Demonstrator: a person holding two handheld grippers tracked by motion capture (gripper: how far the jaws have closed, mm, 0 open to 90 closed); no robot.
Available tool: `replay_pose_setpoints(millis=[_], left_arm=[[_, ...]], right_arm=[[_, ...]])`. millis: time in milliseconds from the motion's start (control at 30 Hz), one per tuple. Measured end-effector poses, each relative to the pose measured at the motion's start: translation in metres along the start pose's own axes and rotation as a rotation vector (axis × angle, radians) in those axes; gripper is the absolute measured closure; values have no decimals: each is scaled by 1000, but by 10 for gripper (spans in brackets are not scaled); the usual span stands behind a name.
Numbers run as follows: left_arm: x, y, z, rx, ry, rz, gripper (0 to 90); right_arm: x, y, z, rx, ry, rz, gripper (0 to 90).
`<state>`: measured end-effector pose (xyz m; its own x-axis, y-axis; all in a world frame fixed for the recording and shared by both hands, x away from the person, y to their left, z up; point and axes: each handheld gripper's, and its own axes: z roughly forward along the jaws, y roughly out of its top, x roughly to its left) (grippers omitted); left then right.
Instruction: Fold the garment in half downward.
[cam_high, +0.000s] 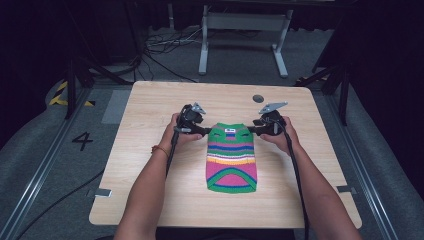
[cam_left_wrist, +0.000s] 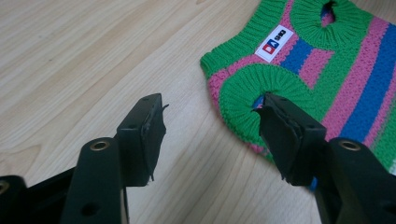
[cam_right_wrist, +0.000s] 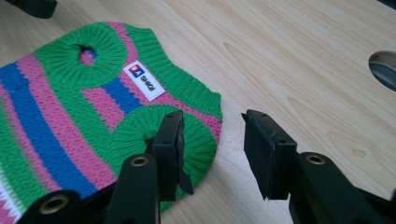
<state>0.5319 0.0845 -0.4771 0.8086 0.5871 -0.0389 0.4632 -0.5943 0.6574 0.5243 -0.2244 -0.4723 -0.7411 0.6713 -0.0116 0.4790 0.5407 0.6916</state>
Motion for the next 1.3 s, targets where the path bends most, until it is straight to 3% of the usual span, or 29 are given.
replay_pose_setpoints(millis=[333, 667, 833, 967, 1033, 1167, 1300], left_arm=[[1, 10, 20, 5, 12, -23, 450], [-1, 13, 39, 15, 31, -50, 442], [0, 11, 42, 8, 22, -81, 422], [0, 11, 42, 1, 12, -85, 450], [0, 12, 41, 10, -4, -71, 515], [-5, 15, 41, 28, -50, -46, 740], [-8, 17, 40, 35, -26, -29, 810]], right_arm=[[-1, 5, 22, 18, 5, 17, 612], [-3, 0, 33, 52, 2, 46, 606], [-7, -5, 34, 24, 33, 103, 599], [-8, -6, 33, 22, 38, 103, 621], [-6, -6, 33, 26, 49, 98, 693], [-3, -5, 33, 29, 67, 96, 794], [0, -4, 32, 33, 56, 82, 847]])
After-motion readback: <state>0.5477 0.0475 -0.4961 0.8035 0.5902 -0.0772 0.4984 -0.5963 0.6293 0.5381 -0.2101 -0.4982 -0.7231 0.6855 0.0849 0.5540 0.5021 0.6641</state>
